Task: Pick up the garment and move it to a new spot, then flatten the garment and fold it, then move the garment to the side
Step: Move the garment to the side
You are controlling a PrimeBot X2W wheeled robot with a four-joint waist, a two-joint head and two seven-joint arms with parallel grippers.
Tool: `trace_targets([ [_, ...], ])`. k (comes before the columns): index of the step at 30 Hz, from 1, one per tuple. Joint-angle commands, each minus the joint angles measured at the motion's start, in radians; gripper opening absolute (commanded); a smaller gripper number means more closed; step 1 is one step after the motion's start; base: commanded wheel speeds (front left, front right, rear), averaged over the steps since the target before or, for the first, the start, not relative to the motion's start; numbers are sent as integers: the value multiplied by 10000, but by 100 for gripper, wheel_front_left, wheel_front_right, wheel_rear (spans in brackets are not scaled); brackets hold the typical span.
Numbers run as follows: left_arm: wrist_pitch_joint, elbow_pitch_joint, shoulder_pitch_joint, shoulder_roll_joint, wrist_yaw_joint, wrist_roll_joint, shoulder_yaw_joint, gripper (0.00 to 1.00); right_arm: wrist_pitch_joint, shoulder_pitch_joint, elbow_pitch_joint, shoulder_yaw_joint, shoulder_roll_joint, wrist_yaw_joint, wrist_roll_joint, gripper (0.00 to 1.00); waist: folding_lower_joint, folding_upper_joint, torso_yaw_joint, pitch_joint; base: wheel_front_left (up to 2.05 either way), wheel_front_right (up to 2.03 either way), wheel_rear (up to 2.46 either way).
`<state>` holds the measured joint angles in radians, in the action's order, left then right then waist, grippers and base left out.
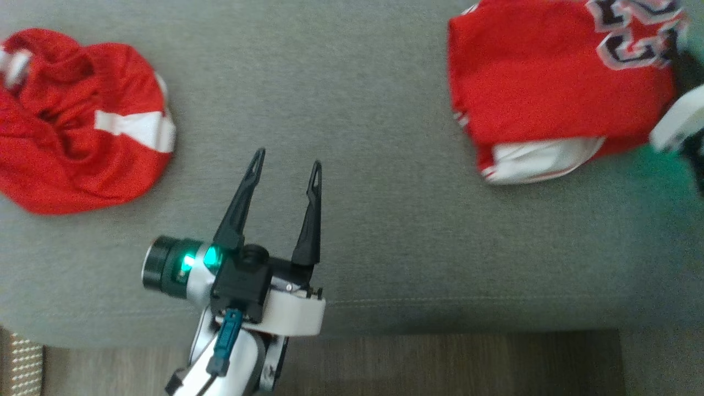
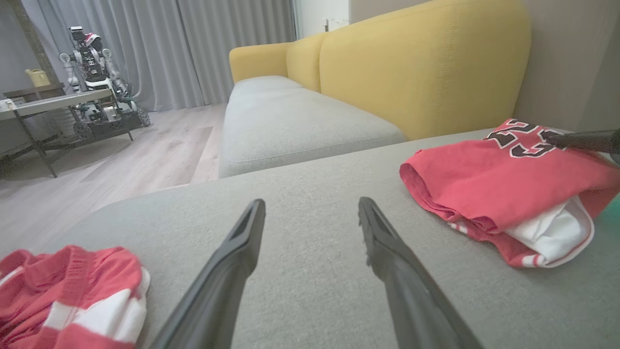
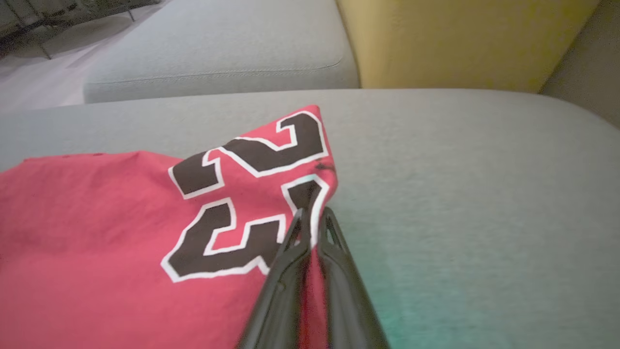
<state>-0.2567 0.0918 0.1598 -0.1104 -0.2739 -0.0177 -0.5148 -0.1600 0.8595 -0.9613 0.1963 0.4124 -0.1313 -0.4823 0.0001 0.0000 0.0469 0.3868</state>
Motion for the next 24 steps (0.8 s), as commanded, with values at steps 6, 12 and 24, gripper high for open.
trace_targets([
  [6,-51,773,904,-183,-27,-31,51,100,-161,1212,449,-74,1113,6,335,0,-1,0,-958,1076,0,0,0],
  [12,-51,1229,1555,-348,-28,-224,-251,100,-120,2095,598,-555,1753,6,882,0,-1,0,-1467,1738,0,0,0],
  [24,-51,1259,2110,-691,-343,-208,-790,100,175,2638,1225,-2529,2069,6,3509,16,-1,0,-1776,2124,0,0,0],
])
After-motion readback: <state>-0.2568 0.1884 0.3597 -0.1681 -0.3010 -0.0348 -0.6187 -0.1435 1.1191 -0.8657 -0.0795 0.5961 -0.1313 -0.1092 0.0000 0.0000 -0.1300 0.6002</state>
